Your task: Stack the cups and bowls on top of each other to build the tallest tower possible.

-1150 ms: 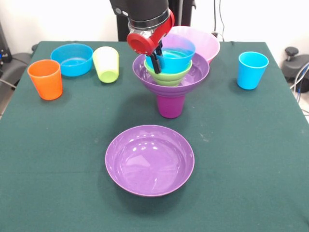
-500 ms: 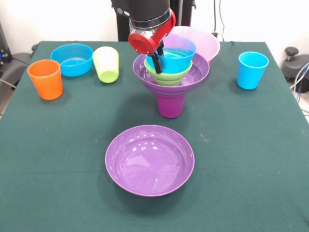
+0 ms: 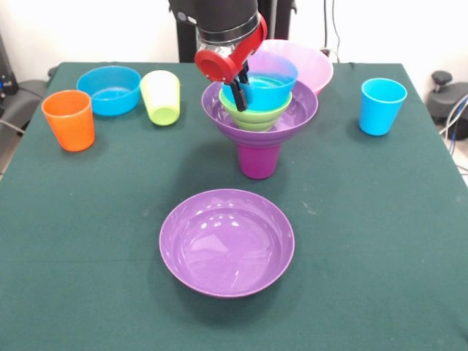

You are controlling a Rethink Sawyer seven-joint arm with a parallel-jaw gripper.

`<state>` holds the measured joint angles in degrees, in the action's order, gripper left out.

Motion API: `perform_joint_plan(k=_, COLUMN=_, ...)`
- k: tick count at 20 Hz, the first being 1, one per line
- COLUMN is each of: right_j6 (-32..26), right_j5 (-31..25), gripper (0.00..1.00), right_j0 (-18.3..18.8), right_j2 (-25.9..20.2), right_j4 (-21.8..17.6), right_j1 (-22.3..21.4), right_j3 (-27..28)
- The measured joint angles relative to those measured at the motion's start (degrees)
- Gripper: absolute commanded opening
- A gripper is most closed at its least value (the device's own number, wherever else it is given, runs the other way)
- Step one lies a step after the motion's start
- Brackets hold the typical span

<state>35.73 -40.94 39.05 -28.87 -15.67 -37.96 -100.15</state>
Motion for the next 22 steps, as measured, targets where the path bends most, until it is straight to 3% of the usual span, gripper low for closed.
perform_joint_plan(k=17, right_j6=0.0, right_j5=0.0, gripper=0.00, right_j0=0.0, right_j2=0.0, right_j4=0.0, right_j1=0.0, right_j3=0.0)
perform_joint_plan(k=18, right_j6=0.0, right_j5=0.0, gripper=1.00, right_j0=0.0, right_j2=0.0, right_j4=0.0, right_j1=0.0, right_j3=0.0)
perform_joint_plan(k=22, right_j6=0.0, right_j5=0.0, gripper=1.00, right_j0=0.0, right_j2=0.0, right_j4=0.0, right_j1=0.0, right_j3=0.0)
